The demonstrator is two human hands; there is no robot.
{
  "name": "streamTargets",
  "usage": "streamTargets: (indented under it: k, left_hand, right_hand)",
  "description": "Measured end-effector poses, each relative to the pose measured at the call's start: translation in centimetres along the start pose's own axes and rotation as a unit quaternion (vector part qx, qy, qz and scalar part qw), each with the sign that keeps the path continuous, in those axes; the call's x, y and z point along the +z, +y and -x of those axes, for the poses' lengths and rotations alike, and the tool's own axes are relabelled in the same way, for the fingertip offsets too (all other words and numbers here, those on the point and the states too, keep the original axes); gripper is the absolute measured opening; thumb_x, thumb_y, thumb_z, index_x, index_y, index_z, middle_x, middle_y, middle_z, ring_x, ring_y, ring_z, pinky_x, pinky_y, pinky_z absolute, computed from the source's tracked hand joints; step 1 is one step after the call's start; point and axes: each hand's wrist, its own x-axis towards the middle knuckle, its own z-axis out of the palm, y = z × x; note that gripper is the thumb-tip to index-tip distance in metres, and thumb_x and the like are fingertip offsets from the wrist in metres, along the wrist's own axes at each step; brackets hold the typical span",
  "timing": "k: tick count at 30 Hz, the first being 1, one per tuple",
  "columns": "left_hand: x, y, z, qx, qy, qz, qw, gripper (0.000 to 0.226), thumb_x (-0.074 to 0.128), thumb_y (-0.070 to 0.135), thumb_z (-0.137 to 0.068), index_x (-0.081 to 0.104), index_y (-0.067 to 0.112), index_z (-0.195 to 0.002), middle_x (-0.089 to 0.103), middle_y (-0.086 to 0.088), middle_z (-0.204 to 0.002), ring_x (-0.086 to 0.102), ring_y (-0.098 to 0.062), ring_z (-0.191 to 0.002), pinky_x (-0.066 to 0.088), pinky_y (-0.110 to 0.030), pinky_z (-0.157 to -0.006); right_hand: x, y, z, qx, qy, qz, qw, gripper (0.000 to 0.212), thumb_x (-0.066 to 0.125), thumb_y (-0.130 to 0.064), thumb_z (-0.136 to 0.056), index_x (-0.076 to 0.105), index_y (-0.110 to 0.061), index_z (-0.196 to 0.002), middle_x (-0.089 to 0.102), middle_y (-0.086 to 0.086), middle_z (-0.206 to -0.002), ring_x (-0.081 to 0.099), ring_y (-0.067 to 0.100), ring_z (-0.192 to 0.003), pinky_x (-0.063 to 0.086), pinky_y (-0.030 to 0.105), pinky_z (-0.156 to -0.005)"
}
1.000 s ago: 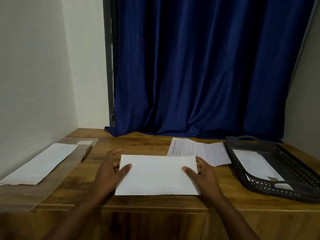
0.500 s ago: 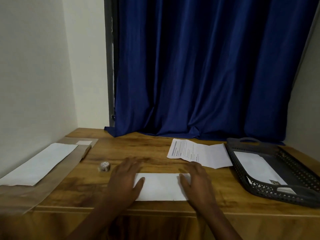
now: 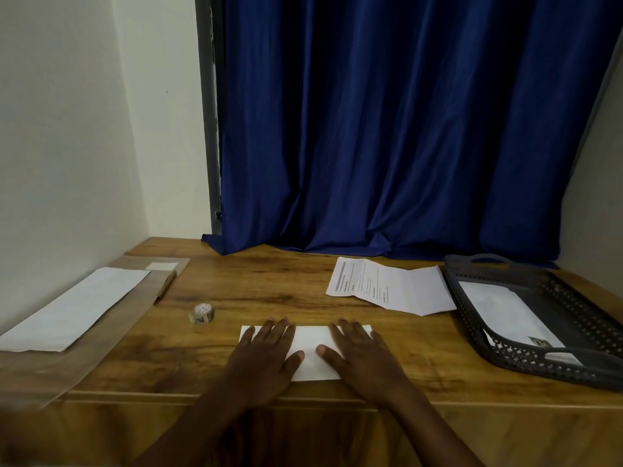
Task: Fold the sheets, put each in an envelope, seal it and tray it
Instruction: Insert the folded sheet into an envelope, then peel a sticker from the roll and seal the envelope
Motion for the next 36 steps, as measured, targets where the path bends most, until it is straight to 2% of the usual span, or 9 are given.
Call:
streamTargets:
  k: [3, 7, 11, 15, 18, 21, 25, 30, 36]
  left_hand:
    - [-0.2, -0.3, 0.1, -0.003, -0.009, -0.006, 1.0, 0.14, -0.041, 0.084, -0.041, 0.002, 0.025, -0.161, -0.003, 0.002, -0.17, -0.004, -0.019, -0.156, 0.0, -0.045, -0.126]
    - [0.0, -0.9, 0.2, 0.007, -0.008, 0.041, 0.999, 0.112, -0.011, 0.085, -0.067, 0.012, 0.029, -0.161, 0.005, 0.005, -0.169, 0.001, -0.015, -0.156, 0.002, -0.043, -0.126]
    - [-0.5, -4.3, 0.4, 0.05, 0.169, 0.19, 0.966, 0.051, 0.052, 0.064, -0.093, 0.059, 0.036, -0.135, 0.054, 0.014, -0.145, 0.041, 0.0, -0.137, 0.036, -0.038, -0.116]
    - [-2.9, -8.4, 1.2, 0.038, 0.324, 0.21, 0.922, 0.025, 0.061, 0.036, -0.088, 0.068, 0.042, -0.112, 0.063, 0.022, -0.122, 0.051, 0.002, -0.123, 0.044, -0.036, -0.108]
    - [-4.6, -11.4, 1.8, -0.063, 0.288, 0.193, 0.936, 0.044, 0.067, 0.045, -0.084, 0.056, 0.044, -0.127, 0.053, 0.011, -0.137, 0.042, -0.016, -0.135, 0.038, -0.042, -0.11]
    - [-5.2, -14.2, 1.8, -0.115, 0.144, 0.171, 0.968, 0.078, 0.074, 0.055, -0.08, 0.035, 0.045, -0.147, 0.036, 0.004, -0.157, 0.027, -0.025, -0.147, 0.032, -0.046, -0.115]
    - [-5.1, -14.9, 1.2, -0.1, 0.054, 0.13, 0.985, 0.068, 0.068, 0.056, -0.085, 0.027, 0.056, -0.138, 0.054, 0.008, -0.143, 0.049, -0.016, -0.131, 0.042, -0.038, -0.109]
    - [-6.1, -14.9, -0.4, -0.059, 0.088, 0.148, 0.983, 0.016, 0.061, 0.042, -0.088, 0.061, 0.05, -0.102, 0.067, 0.022, -0.103, 0.061, 0.001, -0.095, 0.053, -0.03, -0.086]
    - [-7.3, -8.7, -2.5, -0.075, 0.215, 0.389, 0.893, 0.026, 0.08, 0.024, -0.085, 0.069, 0.025, -0.108, 0.073, 0.009, -0.099, 0.069, -0.009, -0.09, 0.051, -0.019, -0.074]
  right_hand:
    - [-0.3, 1.4, 0.3, 0.032, 0.001, 0.001, 0.999, 0.109, -0.009, -0.087, -0.067, 0.003, -0.033, -0.161, -0.003, -0.006, -0.17, -0.005, 0.017, -0.157, 0.0, 0.044, -0.126]
    - [0.1, 1.5, 0.1, 0.033, 0.013, 0.008, 0.999, 0.114, -0.012, -0.088, -0.063, 0.003, -0.032, -0.162, -0.003, -0.006, -0.17, -0.004, 0.018, -0.157, 0.001, 0.044, -0.127]
    - [0.7, 2.0, -0.3, 0.031, 0.026, 0.01, 0.999, 0.112, -0.011, -0.089, -0.066, 0.004, -0.033, -0.162, 0.0, -0.005, -0.17, -0.003, 0.018, -0.157, 0.002, 0.044, -0.127]
    - [0.8, 2.0, -0.5, 0.035, 0.024, 0.017, 0.999, 0.111, -0.009, -0.09, -0.067, 0.004, -0.032, -0.162, 0.0, -0.005, -0.17, -0.003, 0.018, -0.157, 0.002, 0.045, -0.127]
    - [0.8, 2.0, -0.5, 0.04, 0.026, 0.016, 0.999, 0.114, -0.009, -0.091, -0.064, 0.005, -0.032, -0.161, 0.0, -0.005, -0.17, -0.002, 0.018, -0.157, 0.002, 0.045, -0.127]
    - [0.7, 1.9, -0.5, 0.04, 0.025, 0.01, 0.999, 0.116, -0.009, -0.091, -0.063, 0.005, -0.033, -0.161, 0.0, -0.005, -0.17, -0.002, 0.018, -0.157, 0.001, 0.045, -0.127]
    - [0.5, 1.7, -0.4, 0.041, 0.026, 0.006, 0.999, 0.119, -0.011, -0.092, -0.06, 0.005, -0.032, -0.162, 0.0, -0.005, -0.17, -0.002, 0.018, -0.157, 0.001, 0.046, -0.127]
    - [0.5, 1.8, -0.3, 0.041, 0.028, 0.003, 0.999, 0.119, -0.011, -0.092, -0.06, 0.006, -0.032, -0.162, 0.001, -0.005, -0.17, -0.002, 0.017, -0.157, 0.001, 0.045, -0.127]
    - [0.6, 1.8, -0.4, 0.041, 0.033, -0.007, 0.999, 0.121, -0.012, -0.093, -0.059, 0.008, -0.032, -0.162, 0.003, -0.006, -0.17, -0.001, 0.017, -0.157, 0.001, 0.044, -0.126]
